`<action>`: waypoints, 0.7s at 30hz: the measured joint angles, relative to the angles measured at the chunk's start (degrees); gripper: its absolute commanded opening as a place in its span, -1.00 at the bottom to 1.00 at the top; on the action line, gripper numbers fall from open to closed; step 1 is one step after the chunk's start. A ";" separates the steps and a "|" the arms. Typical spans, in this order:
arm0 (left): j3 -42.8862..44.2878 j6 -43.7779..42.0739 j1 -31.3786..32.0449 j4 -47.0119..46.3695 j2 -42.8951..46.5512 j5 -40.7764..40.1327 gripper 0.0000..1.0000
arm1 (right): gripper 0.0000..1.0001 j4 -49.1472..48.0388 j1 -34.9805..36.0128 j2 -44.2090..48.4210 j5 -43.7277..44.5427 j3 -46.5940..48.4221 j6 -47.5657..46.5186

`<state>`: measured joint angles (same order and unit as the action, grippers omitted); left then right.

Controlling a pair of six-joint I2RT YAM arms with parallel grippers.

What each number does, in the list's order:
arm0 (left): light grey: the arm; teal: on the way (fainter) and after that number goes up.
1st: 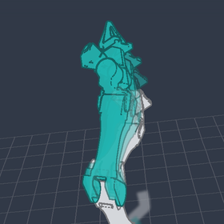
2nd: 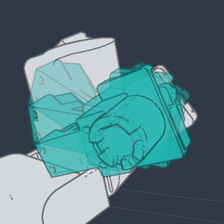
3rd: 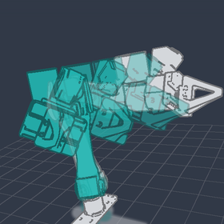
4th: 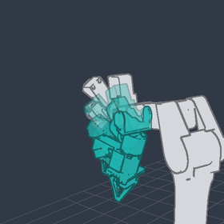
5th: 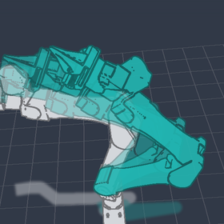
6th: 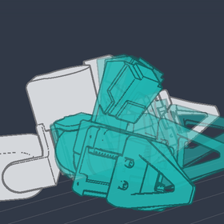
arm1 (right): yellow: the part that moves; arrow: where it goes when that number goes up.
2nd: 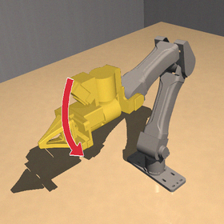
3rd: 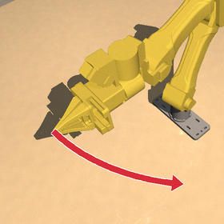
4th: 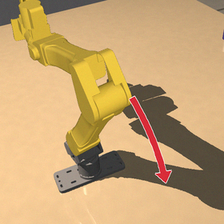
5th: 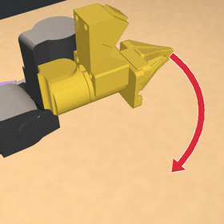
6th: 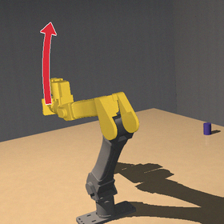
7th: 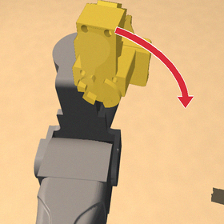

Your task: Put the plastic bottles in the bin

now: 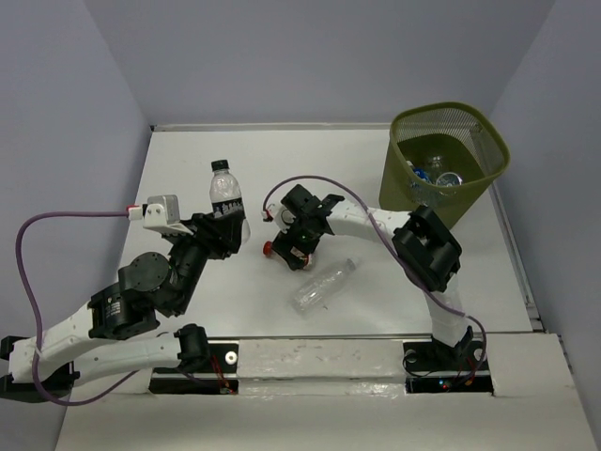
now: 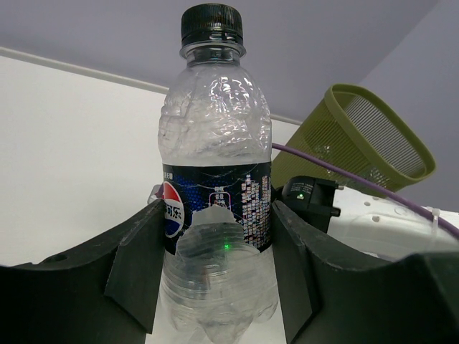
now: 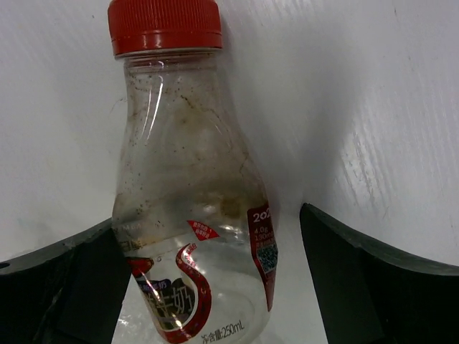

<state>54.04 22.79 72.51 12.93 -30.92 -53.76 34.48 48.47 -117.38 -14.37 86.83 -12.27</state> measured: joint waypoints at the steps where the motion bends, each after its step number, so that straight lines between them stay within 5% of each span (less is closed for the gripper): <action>1: 0.00 0.00 0.00 0.17 -0.02 -0.09 -0.51 | 0.64 -0.15 0.00 -0.68 0.02 0.50 -0.17; 3: 0.00 0.00 0.00 0.24 0.00 -0.31 -0.51 | 0.15 -0.44 0.00 -1.38 0.57 1.25 -0.42; 9: 0.00 0.00 0.00 0.24 -0.02 -0.72 -0.51 | -0.48 -4.11 0.00 -1.49 2.84 1.75 -0.15; 16: 0.00 0.00 0.00 0.22 -0.04 -0.72 -0.52 | -0.74 -7.19 -0.02 2.54 8.24 1.60 1.99; 21: 0.00 0.00 0.00 -0.09 -0.35 -0.02 -0.52 | -0.83 -10.10 -1.62 16.57 13.94 1.14 4.57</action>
<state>54.04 22.79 72.51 12.84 -31.27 -53.78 24.38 46.85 -100.82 -0.43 87.96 -7.70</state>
